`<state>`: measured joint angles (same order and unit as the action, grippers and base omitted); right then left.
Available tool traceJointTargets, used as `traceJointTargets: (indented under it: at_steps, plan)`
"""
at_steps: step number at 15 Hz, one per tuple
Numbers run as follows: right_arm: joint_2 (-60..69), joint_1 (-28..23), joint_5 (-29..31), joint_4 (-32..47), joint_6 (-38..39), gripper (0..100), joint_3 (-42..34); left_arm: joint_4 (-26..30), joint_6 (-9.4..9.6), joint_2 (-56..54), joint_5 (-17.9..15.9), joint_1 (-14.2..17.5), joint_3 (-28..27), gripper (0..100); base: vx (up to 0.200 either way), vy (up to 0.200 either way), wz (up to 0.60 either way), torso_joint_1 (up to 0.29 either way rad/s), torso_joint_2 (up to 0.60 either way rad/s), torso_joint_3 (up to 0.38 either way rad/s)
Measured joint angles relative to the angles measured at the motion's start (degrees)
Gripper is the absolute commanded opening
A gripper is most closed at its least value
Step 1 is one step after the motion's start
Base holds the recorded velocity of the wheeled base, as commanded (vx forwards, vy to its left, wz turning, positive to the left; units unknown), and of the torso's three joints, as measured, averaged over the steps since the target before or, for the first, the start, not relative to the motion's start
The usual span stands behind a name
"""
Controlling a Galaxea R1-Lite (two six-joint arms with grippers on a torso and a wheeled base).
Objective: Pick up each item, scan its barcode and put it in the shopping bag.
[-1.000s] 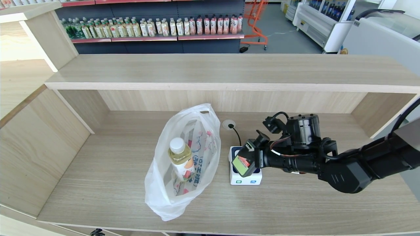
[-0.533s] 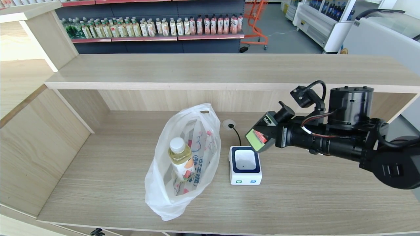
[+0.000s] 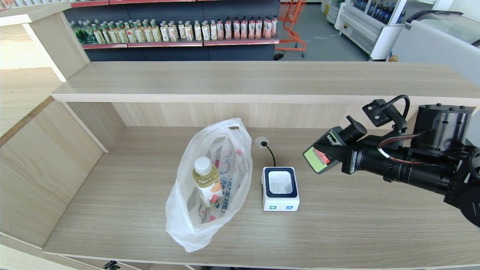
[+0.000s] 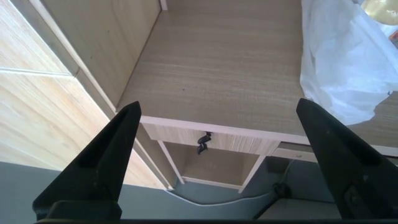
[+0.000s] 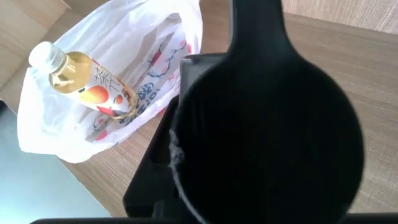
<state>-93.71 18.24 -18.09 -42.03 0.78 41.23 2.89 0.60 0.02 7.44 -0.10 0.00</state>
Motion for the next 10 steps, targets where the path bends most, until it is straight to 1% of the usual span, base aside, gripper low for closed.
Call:
traceJointTargets:
  at_steps: [2,3,5,8,10]
  plan:
    - [0.5,0.1,-0.1,0.0,0.7,0,-0.2,0.0,-0.05,0.0,0.0,0.0,0.0,100,0.0,0.2,0.0,-0.01,0.0,0.007]
    - [0.6,0.2,-0.1,0.0,1.4,0,-0.2,0.0,-0.02,0.0,0.0,0.1,0.0,100,0.0,0.0,0.0,0.0,0.0,0.0]
    - [0.6,1.1,-0.1,0.2,4.7,0,0.0,0.0,-0.09,0.0,0.0,-0.1,0.0,100,0.0,0.2,0.0,0.015,0.0,0.005]
    - [0.1,2.1,0.0,0.2,5.8,0,0.3,0.0,-0.06,0.0,0.0,0.0,0.0,100,0.0,0.2,0.0,-0.002,0.0,0.004]
    - [-1.3,2.5,0.1,0.2,5.8,0,1.1,0.0,-0.11,0.0,0.0,-0.1,0.0,100,0.0,0.0,0.0,0.0,0.0,0.0]
